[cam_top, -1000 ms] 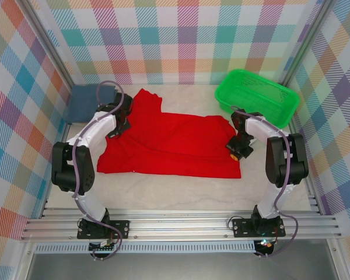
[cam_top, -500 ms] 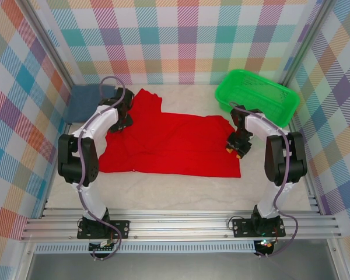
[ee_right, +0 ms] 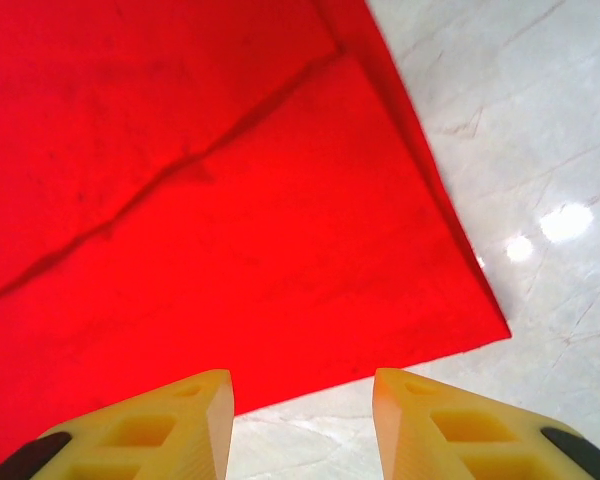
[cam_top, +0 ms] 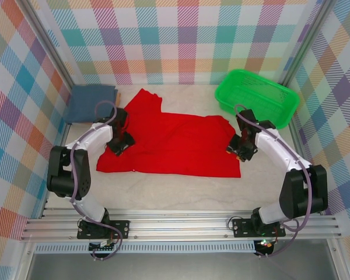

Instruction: Fold and stack the t-shirts

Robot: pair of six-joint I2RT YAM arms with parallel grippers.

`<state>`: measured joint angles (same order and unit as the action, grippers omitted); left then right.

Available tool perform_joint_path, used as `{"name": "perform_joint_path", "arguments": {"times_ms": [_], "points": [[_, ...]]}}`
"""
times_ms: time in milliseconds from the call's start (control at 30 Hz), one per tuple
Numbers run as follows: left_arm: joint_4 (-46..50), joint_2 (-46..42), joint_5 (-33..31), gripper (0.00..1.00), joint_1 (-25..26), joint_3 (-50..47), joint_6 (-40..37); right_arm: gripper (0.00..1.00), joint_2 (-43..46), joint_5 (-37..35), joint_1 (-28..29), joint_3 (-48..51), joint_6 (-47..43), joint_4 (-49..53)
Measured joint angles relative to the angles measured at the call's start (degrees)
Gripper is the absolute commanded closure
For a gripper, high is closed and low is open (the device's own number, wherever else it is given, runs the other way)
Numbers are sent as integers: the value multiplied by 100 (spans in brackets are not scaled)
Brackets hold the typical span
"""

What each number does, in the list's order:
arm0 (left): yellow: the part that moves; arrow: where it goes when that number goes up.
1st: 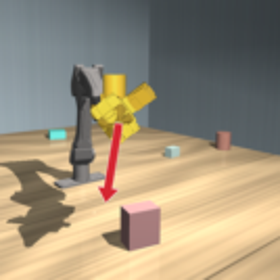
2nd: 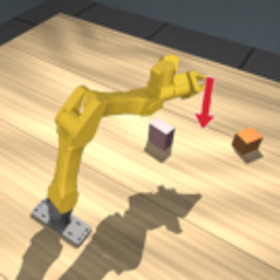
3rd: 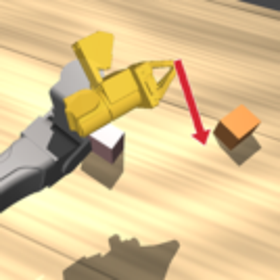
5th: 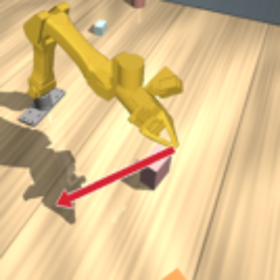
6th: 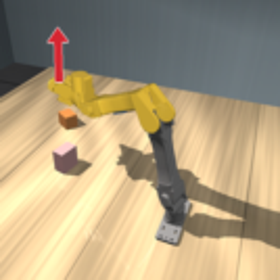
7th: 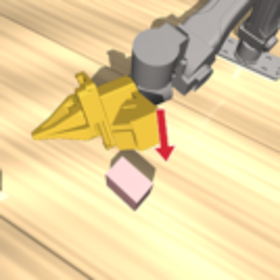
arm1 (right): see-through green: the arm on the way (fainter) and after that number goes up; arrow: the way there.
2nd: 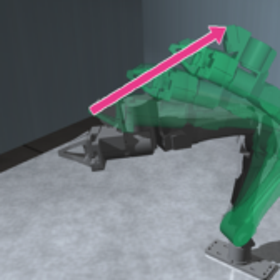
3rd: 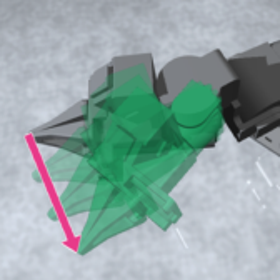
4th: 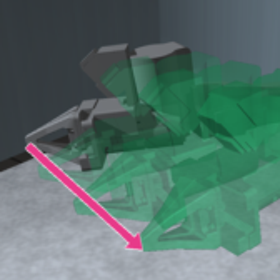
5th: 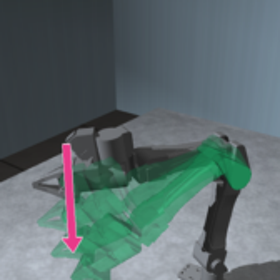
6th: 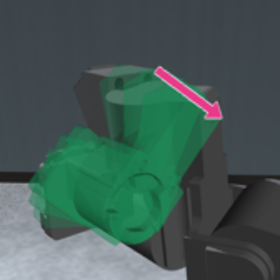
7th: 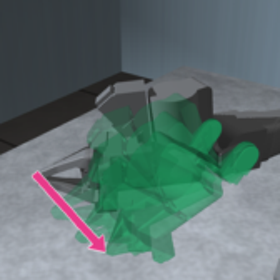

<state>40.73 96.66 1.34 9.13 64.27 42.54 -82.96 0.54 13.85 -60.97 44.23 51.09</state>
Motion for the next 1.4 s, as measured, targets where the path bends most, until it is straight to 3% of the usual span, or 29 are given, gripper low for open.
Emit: {"name": "perform_joint_path", "arguments": {"times_ms": [133,233,500,700,1100,1400], "points": [[-59,195,271,53,-79,-125,306,59,0,105,55,175,4,-31],[-249,234,389,61,-83,-173,501,60,11,133,55,179,4,-61],[-542,234,472,100,-83,-221,776,62,85,199,55,179,4,-85],[-442,297,492,100,-26,-9,688,63,85,214,55,184,4,-96],[83,1740,149,100,525,2391,-160,64,83,302,55,184,7,-138],[573,2564,-122,100,984,3342,-866,64,83,323,55,216,9,-160]]}}
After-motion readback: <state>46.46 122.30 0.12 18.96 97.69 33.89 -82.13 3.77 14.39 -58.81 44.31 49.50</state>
